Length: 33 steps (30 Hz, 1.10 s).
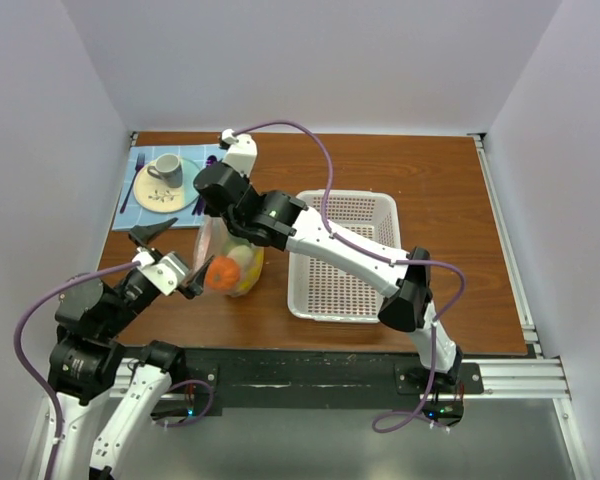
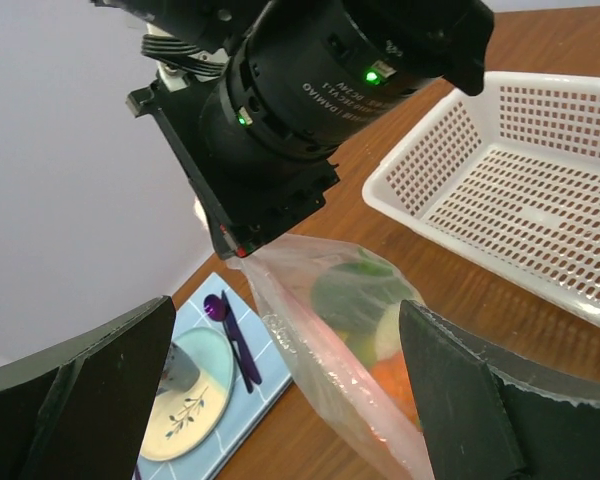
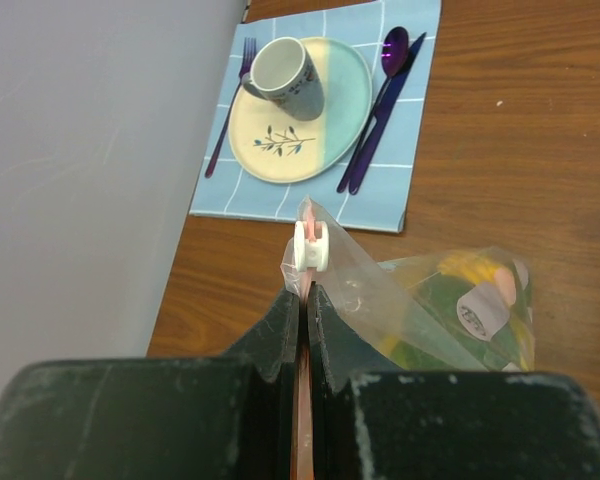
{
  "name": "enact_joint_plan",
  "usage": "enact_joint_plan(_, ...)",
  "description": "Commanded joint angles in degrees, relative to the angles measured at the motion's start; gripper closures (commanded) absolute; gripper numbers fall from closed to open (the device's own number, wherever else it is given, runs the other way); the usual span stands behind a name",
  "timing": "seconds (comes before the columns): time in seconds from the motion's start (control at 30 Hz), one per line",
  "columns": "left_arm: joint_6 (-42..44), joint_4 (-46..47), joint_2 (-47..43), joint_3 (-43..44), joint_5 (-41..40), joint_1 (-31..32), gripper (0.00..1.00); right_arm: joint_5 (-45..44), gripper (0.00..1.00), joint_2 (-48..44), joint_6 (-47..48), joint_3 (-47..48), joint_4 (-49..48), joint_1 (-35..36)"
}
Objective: Open the zip-top bag and remove the fake food
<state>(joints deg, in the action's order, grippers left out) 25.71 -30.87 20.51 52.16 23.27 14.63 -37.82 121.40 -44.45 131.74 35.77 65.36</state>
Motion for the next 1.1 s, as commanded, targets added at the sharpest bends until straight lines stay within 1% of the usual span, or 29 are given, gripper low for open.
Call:
enact_joint_plan(0.0, 0.74, 2.22, 1.2, -2.06, 2.84, -0.39, 0.0, -3.75, 1.0, -4.85, -3.28, -2.1, -3.6, 0.29)
enact_joint_plan(0.17, 1.88, 3.89, 2.16, -4.79, 3.1, -0.39, 0.0, -3.05, 1.0, -7.14, -4.42, -4.12, -4.74, 0.29)
enact_joint_plan(0.3, 4.16, 4.41, 3.66, -6.54, 1.79, -0.39, 0.0, -2.17, 1.0, -10.48, -4.86, -9.12, -7.46, 0.29)
enact_joint_plan(0.37, 4.26, 6.26, 4.01, -6.98, 1.26, -0.39, 0.0, -1.64, 1.0, -12.24, -5.12, -11.23, -8.87, 0.29)
enact_joint_plan(0.4, 4.78, 6.7, 4.79, -7.07, 1.43, -0.39, 0.12, -0.77, 1.0, -12.59, -5.3, -11.77, -9.05, 0.29)
enact_joint_plan(0.5, 4.87, 7.23, 7.77, -5.59, 2.66, -0.39, 0.35, 0.46, 1.0, -14.44, -5.91, -14.05, -10.19, 0.38)
enact_joint_plan(0.53, 4.61, 7.49, 8.48, -5.06, 3.01, -0.39, 0.49, 1.25, 1.0, -15.4, -6.0, -14.67, -10.98, 0.38)
enact_joint_plan(0.6, 4.0, 8.19, 10.41, -3.48, 3.28, -0.39, 0.62, 2.22, 1.0, -16.11, -5.74, -16.51, -12.03, 0.29)
enact_joint_plan(0.63, 3.73, 8.72, 11.03, -2.95, 3.28, -0.31, 0.7, 3.18, 1.0, -16.46, -5.48, -17.04, -12.73, 0.38)
enact_joint_plan(0.67, 3.47, 8.9, 11.65, -2.42, 3.02, -0.39, 0.73, 3.8, 1.0, -17.16, -5.04, -18.35, -13.35, 0.29)
enact_joint_plan(0.7, 3.55, 8.99, 12.53, -1.46, 2.49, -0.31, 0.77, 4.33, 0.97, -17.6, -4.78, -19.06, -13.79, 0.38)
enact_joint_plan(0.73, 3.73, 8.99, 12.88, -1.01, 2.14, -0.31, 0.79, 4.77, 0.82, -17.95, -4.08, -19.85, -14.32, 0.38)
enact_joint_plan(0.8, 3.73, 8.81, 13.5, 0.21, 0.91, -0.39, 0.84, 6.36, 0.64, -20.23, -2.5, -23.36, -15.9, 0.29)
enact_joint_plan(0.83, 3.64, 8.64, 13.5, 0.48, 0.47, -0.31, 0.84, 7.4, 0.44, -21.46, 0.99, -25.2, -19.39, 0.29)
enact_joint_plan(0.87, 3.64, 8.55, 13.5, 0.66, 0.03, -0.31, 0.84, 9.5, 0.32, -24.0, 2.77, -29.83, -21.6, 0.12)
enact_joint_plan(0.9, 3.38, 8.55, 13.24, 1.01, -1.02, -0.31, 0.84, 11.0, 0.19, -25.85, 4.79, -32.4, -23.88, -0.15)
enact_joint_plan(0.93, 3.38, 8.37, 13.15, 1.27, -1.55, -0.31, 0.84, 12.06, 0.05, -27.61, 8.46, -35.12, -28.34, -0.41)
enact_joint_plan(0.97, 3.29, 8.29, 13.06, 1.54, -2.17, -0.31, 0.85, 14.59, 0.01, -29.19, 9.8, -40.89, -30.65, -1.28)
enact_joint_plan(1.0, 3.2, 8.02, 12.71, 1.97, -3.04, -0.31, 0.86, 16.71, 0.01, -33.12, 11.3, -44.0, -35.46, -2.07)
enact_joint_plan(1.03, 3.2, 7.76, 12.62, 2.24, -3.57, -0.31, 0.87, 17.95, 0.01, -34.9, 14.97, -50.03, -38.99, -2.69)
enact_joint_plan(1.07, 3.2, 7.32, 12.36, 2.85, -3.75, -0.39, 0.87, 18.92, 0.01, -36.75, 17.26, -52.79, -41.63, -3.39)
